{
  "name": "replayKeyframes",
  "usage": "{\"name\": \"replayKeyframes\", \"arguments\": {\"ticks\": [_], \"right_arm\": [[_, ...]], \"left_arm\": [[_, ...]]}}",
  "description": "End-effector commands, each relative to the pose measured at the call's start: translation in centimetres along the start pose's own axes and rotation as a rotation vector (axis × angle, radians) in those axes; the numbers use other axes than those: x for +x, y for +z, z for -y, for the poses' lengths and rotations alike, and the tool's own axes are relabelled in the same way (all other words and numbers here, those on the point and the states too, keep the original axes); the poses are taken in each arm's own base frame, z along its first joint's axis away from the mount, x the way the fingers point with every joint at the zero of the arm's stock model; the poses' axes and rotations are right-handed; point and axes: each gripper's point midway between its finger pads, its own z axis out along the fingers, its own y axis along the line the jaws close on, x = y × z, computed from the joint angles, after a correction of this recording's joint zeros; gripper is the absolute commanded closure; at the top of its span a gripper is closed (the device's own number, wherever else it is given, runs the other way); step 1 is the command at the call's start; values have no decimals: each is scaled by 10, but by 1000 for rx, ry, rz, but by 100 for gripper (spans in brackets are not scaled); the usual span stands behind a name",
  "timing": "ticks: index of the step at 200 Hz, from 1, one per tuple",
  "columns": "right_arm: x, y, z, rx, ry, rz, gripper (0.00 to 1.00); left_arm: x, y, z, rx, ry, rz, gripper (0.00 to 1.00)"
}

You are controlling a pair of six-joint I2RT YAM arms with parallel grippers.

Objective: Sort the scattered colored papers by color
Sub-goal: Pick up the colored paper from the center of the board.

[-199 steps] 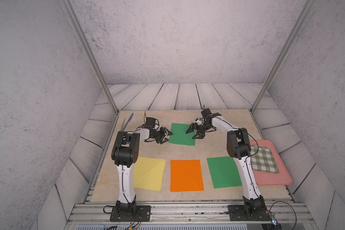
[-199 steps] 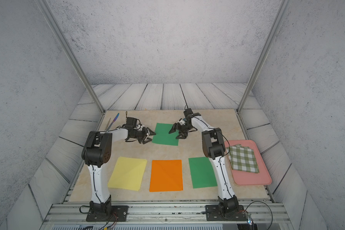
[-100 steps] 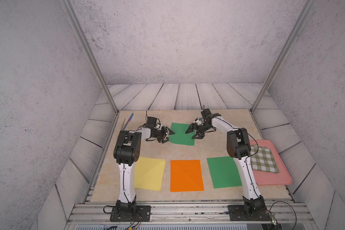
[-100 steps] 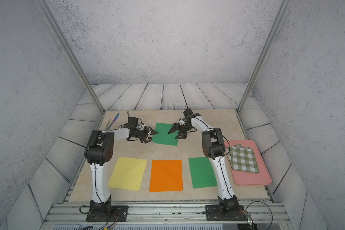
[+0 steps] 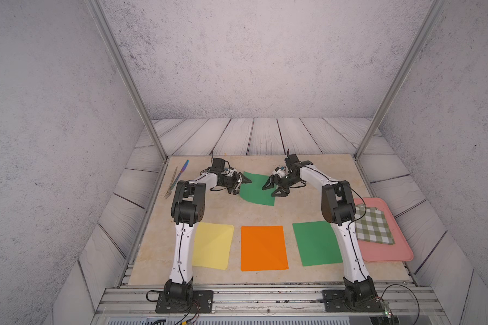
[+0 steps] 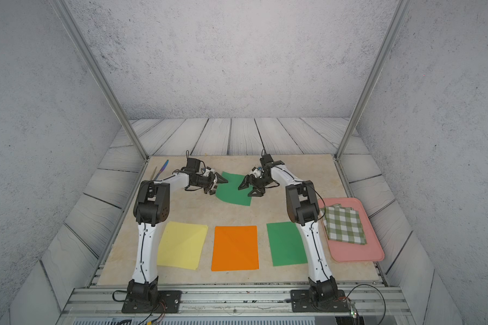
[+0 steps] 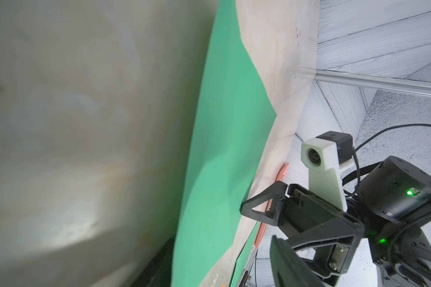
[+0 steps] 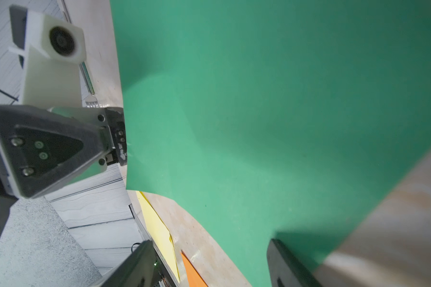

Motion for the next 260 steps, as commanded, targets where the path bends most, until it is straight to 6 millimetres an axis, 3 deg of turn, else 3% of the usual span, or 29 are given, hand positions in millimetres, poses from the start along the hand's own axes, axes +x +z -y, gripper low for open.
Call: {"name": "replayKeyframes", "arguments": {"ticks": [1, 86, 140, 189, 217, 238, 242, 260], "right_arm": [[43, 21, 57, 178, 115, -129, 24], [61, 17, 70, 236, 100, -179, 23], [62, 18, 73, 241, 102, -183, 22], [58, 14, 67, 241, 82, -168, 21], [42, -11, 37, 233, 11, -65, 20], [27, -48, -9, 208, -72, 60, 18], [25, -55, -17, 204, -86, 83, 18], [22, -92, -56, 188, -157, 189, 18]], "left_arm": [[14, 19, -53, -96, -92, -67, 38], [9, 22, -65, -157, -14, -148, 61], [14, 22, -68, -164, -10, -155, 91], [16, 18, -66, -168, -2, -148, 100], [16, 11, -57, -174, 14, -120, 100], [16, 5, -49, -175, 26, -84, 100], [15, -2, -36, -166, 49, -64, 100], [14, -13, -17, -161, 87, -16, 100]]}}
